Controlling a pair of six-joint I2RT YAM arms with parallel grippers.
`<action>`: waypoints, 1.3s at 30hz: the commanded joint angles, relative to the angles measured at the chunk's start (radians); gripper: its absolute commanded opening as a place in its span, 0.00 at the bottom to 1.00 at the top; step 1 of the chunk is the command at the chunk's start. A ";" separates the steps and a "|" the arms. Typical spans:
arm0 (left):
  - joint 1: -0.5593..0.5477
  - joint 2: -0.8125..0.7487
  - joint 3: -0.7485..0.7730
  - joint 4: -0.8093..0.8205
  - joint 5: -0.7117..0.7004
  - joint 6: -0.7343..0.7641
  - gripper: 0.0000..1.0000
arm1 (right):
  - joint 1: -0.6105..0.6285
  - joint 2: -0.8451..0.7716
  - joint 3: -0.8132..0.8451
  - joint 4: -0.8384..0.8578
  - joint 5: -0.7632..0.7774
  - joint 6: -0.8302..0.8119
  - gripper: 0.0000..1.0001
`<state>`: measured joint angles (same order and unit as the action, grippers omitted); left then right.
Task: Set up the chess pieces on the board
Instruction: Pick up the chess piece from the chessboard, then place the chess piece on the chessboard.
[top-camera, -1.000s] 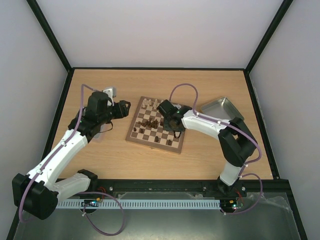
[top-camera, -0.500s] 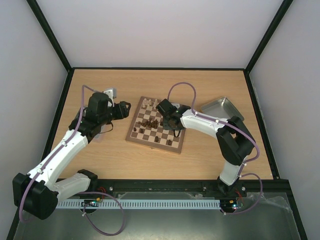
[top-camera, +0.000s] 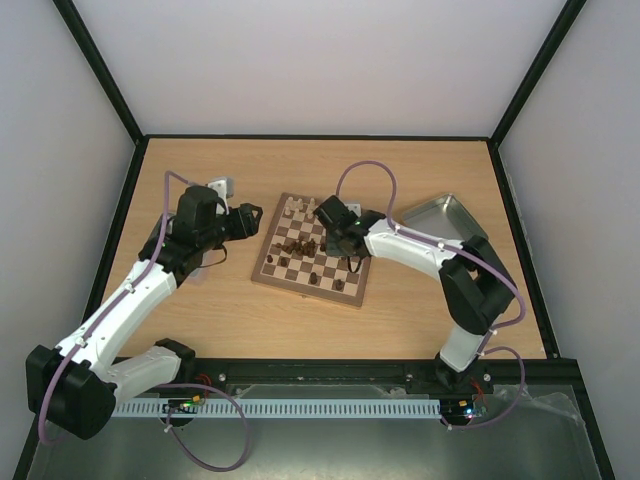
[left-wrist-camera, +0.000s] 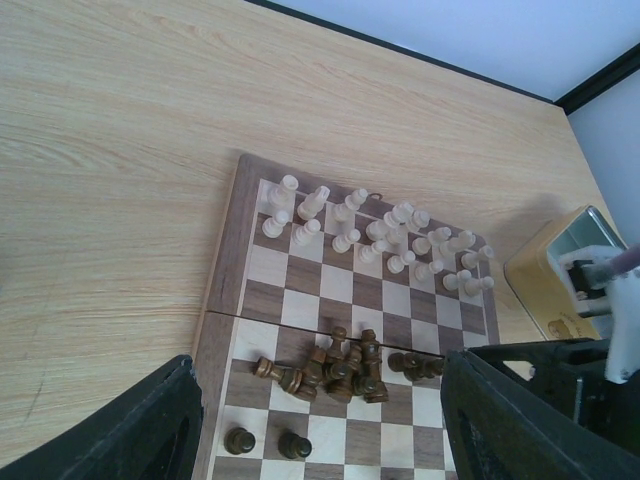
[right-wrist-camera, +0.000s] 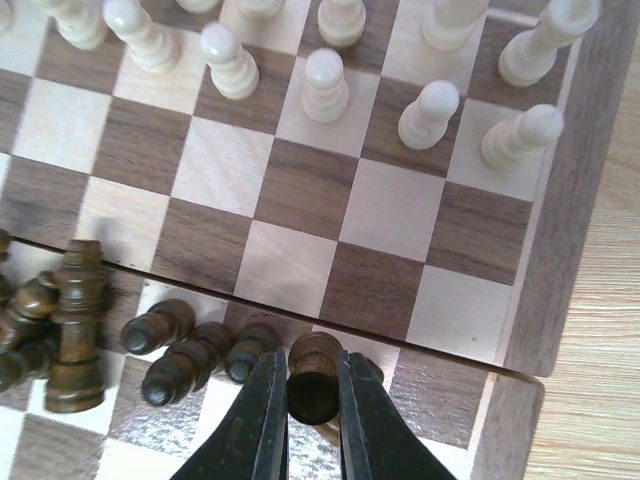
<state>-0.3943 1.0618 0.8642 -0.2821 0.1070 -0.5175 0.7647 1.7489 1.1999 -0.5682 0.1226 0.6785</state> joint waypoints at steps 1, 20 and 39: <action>-0.005 0.000 -0.010 0.020 0.012 -0.003 0.67 | -0.005 -0.094 -0.026 0.050 0.043 0.018 0.09; -0.005 0.001 -0.013 0.026 0.023 -0.004 0.68 | 0.009 -0.358 -0.250 -0.090 -0.095 0.134 0.11; -0.005 0.003 -0.017 0.031 0.026 -0.006 0.68 | 0.107 -0.297 -0.316 -0.073 -0.141 0.157 0.14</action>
<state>-0.3943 1.0630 0.8623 -0.2745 0.1280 -0.5236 0.8631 1.4368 0.8928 -0.6254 -0.0425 0.8249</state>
